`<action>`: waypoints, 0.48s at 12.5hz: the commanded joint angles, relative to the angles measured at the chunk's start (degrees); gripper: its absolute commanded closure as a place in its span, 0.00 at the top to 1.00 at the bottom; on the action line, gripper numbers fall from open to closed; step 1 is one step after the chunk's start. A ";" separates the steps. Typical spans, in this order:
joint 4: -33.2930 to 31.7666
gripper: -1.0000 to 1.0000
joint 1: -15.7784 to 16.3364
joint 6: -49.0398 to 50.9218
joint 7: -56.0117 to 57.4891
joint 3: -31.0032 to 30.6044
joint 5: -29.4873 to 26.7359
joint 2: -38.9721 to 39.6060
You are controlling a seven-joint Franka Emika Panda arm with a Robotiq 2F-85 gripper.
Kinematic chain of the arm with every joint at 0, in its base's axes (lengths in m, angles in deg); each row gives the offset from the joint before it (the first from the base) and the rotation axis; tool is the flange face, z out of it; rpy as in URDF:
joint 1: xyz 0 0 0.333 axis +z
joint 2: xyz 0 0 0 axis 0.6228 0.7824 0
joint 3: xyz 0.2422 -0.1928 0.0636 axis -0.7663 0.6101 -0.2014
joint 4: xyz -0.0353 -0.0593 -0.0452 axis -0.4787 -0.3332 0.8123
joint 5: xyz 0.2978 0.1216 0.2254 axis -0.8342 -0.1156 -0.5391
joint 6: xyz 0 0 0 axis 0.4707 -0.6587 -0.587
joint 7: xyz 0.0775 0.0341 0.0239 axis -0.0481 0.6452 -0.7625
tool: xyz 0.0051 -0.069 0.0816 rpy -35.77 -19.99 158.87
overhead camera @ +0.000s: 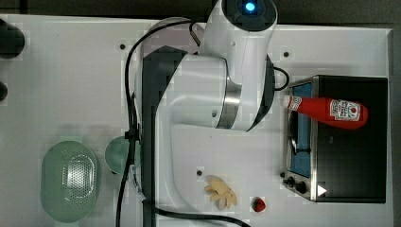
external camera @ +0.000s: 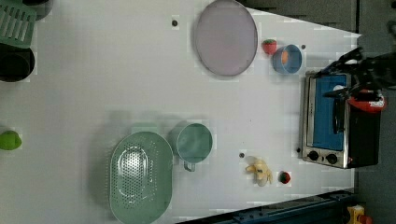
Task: Pick Ketchup from oven and place it on table.
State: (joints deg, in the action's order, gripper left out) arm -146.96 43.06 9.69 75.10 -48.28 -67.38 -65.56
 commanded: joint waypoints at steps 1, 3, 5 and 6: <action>-8.57 0.63 -0.61 -12.04 1.78 0.21 3.46 -2.65; -17.12 0.63 -0.11 -21.53 1.77 0.09 3.52 -2.41; -23.12 0.63 0.30 -29.36 1.00 0.09 3.76 -1.65; -25.63 0.63 0.46 -33.62 0.62 0.09 4.61 -1.06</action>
State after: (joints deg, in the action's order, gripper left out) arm -170.80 42.77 -20.21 75.09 -47.59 -63.57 -65.34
